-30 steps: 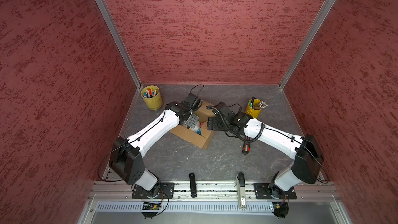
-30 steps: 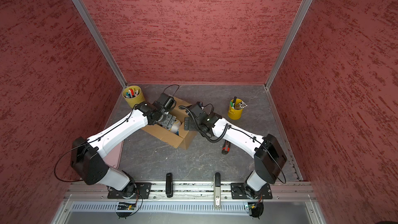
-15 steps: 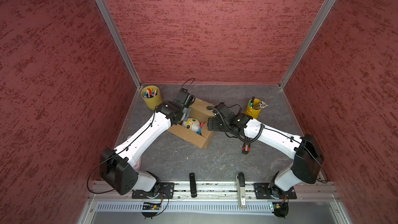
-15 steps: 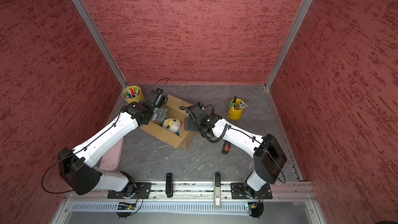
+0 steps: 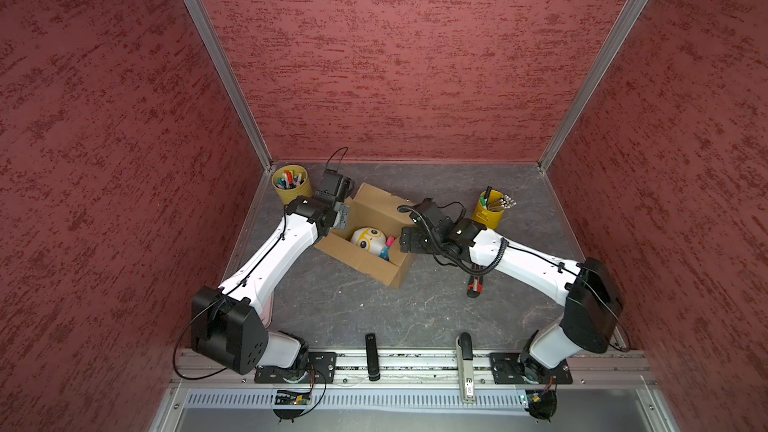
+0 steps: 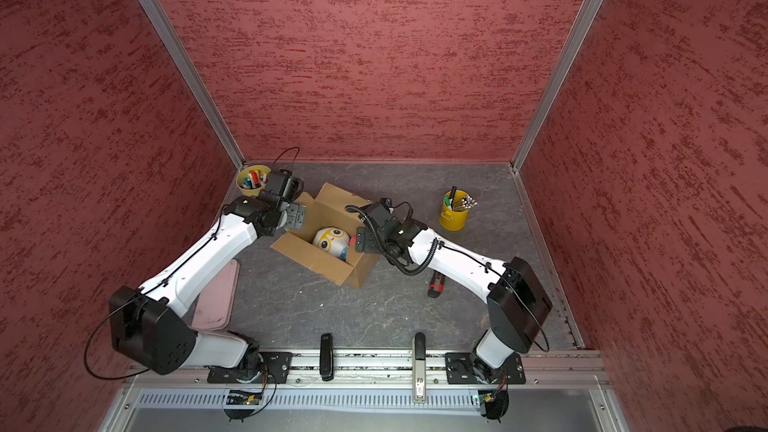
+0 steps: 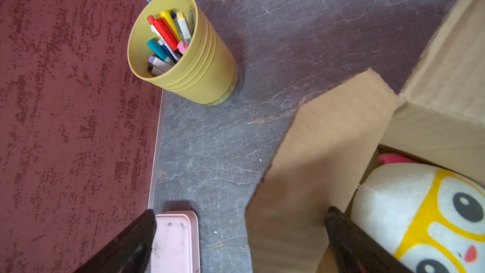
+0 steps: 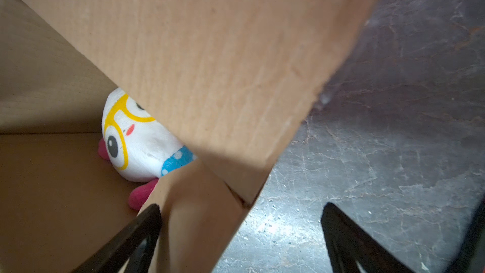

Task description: Unpack the express box

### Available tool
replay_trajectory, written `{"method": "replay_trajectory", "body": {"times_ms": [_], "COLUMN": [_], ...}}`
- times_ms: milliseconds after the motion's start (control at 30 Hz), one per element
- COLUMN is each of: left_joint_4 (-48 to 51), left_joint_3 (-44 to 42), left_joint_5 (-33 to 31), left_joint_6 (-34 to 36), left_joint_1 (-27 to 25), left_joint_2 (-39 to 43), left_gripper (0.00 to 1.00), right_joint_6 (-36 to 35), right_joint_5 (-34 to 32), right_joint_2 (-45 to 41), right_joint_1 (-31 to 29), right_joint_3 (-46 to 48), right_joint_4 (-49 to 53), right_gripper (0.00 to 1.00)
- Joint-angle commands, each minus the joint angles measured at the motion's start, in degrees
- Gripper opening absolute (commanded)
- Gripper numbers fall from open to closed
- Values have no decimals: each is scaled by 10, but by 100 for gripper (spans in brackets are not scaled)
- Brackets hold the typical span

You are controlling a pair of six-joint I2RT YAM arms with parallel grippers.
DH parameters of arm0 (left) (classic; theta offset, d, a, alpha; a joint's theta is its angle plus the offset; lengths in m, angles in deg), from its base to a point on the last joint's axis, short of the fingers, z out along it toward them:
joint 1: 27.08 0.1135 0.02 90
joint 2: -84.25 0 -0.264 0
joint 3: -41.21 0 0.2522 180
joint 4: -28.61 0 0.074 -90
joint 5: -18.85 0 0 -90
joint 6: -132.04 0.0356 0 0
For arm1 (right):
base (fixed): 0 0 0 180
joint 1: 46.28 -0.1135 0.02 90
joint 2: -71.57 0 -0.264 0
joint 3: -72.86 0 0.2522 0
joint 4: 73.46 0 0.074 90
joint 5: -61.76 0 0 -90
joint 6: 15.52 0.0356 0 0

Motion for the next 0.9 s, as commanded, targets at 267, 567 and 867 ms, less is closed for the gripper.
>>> {"method": "replay_trajectory", "body": {"times_ms": [267,567,867], "left_joint_4": [17,-2,2], "left_joint_3": [17,24,58], "left_joint_5": [123,200,204], "left_joint_6": [-60,-48,-29], "left_joint_1": [23,21,-12], "left_joint_2": [-62,-14,53], "left_gripper": [61,62,76], "right_joint_6": [4,1,-2], "right_joint_5": [3,3,3], "right_joint_2": [18,14,12], "right_joint_1": [5,7,8], "right_joint_3": [-11,-8,-10], "right_joint_4": [18,16,15], "right_gripper": [97,97,98]}}
